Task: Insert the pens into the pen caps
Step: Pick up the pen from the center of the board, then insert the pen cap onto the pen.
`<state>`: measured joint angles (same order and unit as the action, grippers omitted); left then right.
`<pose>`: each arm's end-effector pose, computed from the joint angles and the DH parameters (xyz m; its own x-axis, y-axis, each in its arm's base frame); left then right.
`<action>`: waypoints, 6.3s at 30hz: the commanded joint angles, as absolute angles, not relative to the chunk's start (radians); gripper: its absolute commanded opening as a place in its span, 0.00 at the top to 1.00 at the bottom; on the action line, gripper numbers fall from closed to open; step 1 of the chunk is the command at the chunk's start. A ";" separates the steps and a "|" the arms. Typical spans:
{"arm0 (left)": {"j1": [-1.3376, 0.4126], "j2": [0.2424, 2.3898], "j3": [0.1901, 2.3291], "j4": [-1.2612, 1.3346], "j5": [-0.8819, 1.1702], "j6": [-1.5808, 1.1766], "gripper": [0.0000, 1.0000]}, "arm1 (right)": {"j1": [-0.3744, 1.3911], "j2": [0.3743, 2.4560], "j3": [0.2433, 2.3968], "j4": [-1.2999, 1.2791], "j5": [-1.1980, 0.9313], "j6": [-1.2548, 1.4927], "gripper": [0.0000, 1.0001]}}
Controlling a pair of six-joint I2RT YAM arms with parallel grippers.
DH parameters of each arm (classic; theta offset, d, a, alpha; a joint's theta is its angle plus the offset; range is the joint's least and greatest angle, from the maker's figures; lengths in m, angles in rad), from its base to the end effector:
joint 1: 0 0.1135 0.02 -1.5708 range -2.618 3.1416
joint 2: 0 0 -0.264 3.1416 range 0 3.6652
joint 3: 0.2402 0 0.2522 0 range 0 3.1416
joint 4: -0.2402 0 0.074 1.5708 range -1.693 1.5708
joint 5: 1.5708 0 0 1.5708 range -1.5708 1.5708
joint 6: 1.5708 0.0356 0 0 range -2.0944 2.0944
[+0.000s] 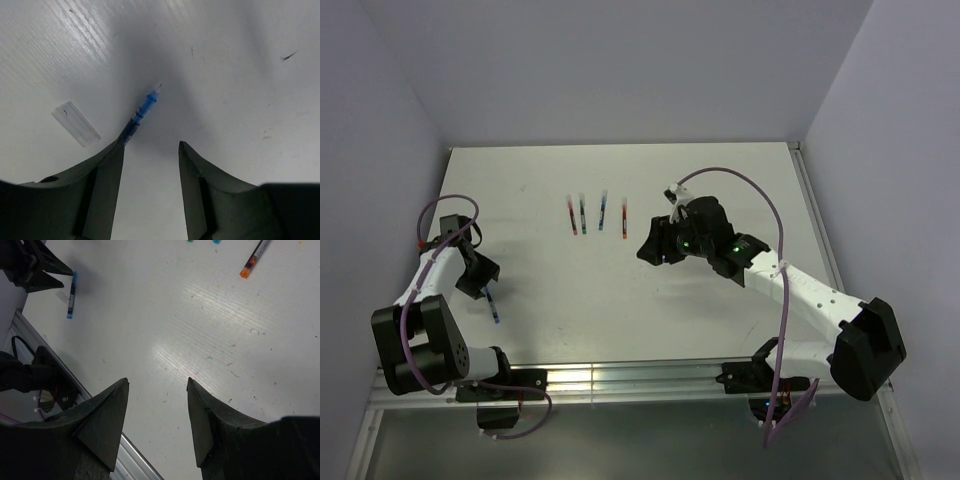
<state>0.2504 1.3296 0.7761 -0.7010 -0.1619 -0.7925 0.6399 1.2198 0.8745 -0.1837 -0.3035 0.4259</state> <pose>0.2222 0.0628 0.1884 -0.4377 -0.8374 -0.3275 -0.8615 0.4949 -0.1140 0.2128 0.1717 0.2805 -0.6896 -0.0218 -0.7239 -0.5401 0.6813 0.4940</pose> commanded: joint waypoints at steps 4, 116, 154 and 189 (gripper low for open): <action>0.255 1.342 0.770 -0.649 -0.173 -0.824 0.48 | 0.630 1.180 0.859 -0.144 -0.291 0.411 0.41; -0.475 1.361 1.218 -0.269 0.113 -0.966 1.00 | 0.638 1.559 1.236 -0.046 -0.509 0.514 0.41; -0.565 1.332 1.246 -0.325 0.031 -0.973 0.54 | 0.644 1.542 1.227 -0.127 -0.420 0.480 1.00; 0.170 1.147 0.853 -1.026 -0.337 -1.249 0.43 | 0.588 1.299 0.744 0.109 -0.541 0.600 1.00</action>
